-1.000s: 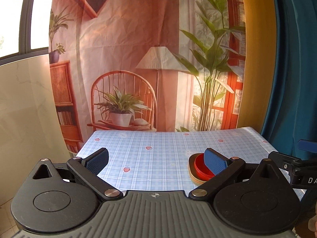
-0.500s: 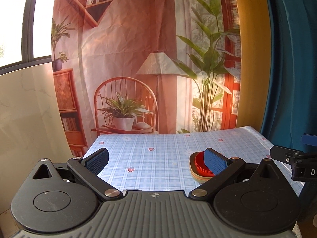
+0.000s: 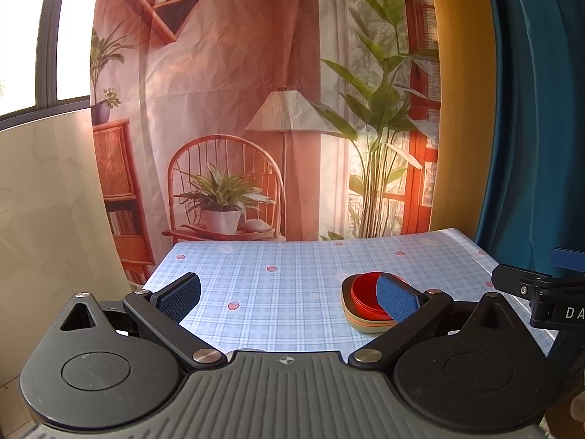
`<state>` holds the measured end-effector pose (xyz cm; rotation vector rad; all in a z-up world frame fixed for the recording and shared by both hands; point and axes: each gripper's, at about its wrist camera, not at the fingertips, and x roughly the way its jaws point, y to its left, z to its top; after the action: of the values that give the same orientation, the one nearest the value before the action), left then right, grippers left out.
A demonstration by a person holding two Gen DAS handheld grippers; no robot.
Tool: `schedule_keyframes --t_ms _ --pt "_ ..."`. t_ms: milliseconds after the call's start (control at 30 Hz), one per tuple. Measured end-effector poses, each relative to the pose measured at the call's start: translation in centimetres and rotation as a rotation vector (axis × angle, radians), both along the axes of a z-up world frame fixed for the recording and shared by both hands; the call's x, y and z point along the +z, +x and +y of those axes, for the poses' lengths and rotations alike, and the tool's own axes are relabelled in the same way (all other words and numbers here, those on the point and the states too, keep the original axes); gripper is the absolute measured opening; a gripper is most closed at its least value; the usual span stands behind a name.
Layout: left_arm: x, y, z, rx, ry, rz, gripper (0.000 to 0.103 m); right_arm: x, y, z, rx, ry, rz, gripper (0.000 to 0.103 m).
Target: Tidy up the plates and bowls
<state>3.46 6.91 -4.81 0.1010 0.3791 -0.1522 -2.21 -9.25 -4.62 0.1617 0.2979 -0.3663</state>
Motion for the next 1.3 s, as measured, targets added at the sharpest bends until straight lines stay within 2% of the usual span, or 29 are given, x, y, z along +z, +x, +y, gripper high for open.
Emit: schedule_keyframes --t_ms 1300 --pt "-0.34 -0.03 0.38 -0.016 0.017 0.008 0.103 -0.21 -0.01 -0.19 -0.009 0.008 -0.002 0.103"
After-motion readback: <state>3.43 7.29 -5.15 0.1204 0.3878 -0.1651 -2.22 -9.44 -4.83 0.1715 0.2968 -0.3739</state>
